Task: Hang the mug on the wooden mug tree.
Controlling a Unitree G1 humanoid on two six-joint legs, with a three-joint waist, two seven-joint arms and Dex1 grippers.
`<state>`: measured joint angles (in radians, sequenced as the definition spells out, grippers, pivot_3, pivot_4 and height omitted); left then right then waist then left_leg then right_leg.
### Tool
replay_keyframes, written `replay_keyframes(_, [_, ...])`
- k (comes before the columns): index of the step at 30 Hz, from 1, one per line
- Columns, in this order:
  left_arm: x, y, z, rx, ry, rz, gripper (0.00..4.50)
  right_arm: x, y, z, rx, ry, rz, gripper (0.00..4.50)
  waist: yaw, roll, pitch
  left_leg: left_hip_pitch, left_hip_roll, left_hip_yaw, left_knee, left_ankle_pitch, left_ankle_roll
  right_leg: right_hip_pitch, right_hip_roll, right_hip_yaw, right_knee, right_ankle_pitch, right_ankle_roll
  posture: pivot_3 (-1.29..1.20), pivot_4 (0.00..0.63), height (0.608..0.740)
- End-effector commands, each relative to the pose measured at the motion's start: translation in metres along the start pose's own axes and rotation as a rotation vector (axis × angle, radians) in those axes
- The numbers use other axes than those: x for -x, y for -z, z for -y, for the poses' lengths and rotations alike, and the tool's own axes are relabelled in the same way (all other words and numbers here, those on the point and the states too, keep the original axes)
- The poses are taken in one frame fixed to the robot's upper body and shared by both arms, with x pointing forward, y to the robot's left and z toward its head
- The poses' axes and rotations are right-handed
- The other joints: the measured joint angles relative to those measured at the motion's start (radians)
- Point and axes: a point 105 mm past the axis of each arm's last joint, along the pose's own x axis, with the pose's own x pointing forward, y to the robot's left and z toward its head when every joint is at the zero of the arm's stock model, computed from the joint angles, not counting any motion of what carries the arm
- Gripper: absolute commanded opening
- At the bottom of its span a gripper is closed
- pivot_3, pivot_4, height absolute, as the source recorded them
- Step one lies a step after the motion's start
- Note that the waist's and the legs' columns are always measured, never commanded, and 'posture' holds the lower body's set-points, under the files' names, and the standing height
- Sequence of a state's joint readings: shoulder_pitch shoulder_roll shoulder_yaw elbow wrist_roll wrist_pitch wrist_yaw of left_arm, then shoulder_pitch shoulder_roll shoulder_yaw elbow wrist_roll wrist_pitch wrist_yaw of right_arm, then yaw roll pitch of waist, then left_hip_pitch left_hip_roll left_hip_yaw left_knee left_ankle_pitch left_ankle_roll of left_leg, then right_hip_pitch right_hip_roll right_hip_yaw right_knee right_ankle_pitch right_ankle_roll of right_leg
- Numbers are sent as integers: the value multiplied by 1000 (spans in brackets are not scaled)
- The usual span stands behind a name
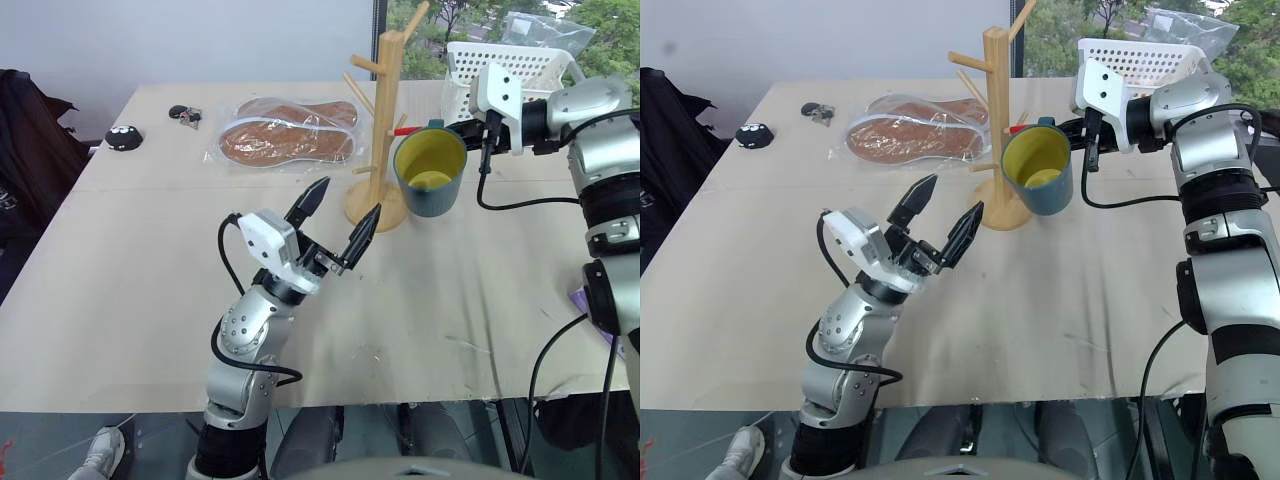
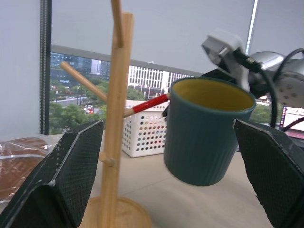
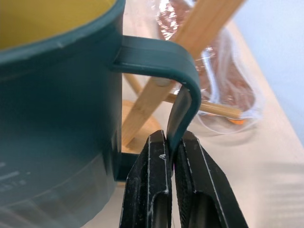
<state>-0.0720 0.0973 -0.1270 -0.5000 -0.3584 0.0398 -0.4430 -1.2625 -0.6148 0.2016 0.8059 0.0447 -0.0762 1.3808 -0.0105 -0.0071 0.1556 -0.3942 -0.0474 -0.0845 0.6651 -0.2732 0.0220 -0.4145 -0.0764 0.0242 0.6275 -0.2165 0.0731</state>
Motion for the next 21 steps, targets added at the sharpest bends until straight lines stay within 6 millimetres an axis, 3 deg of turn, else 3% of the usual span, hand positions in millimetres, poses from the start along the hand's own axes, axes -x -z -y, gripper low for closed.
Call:
replay_keyframes(1, [1, -6, 6, -10, 22, 48, 4500, 5, -26, 12, 95, 11, -5, 75, -1, 0, 0, 0, 0, 0, 0, 0, 0, 0, 0, 0, 0, 0, 0, 0, 150, 740])
replay_keyframes(15, [2, -2, 2, -2, 8, 59, 4500, -10, -45, 22, 111, 68, -68, 75, -1, 1, 0, 0, 0, 0, 0, 0, 0, -1, 0, 0, 0, 0, 0, 0, 150, 740])
replay_keyframes(18, [2, -1, 2, -1, 8, 60, 4500, -10, -46, 22, 112, 76, -75, 871, -1, 1, 0, -1, 0, 0, 0, 0, 0, -1, 0, 0, 0, 0, 0, 0, 150, 740])
replay_keyframes(21, [2, -2, 2, 1, 9, 61, 4500, -4, -44, 26, 111, 106, -88, 2233, -1, 1, 0, -1, 0, 0, 0, 0, 0, -1, 0, 0, 0, 0, 0, 0, 150, 740])
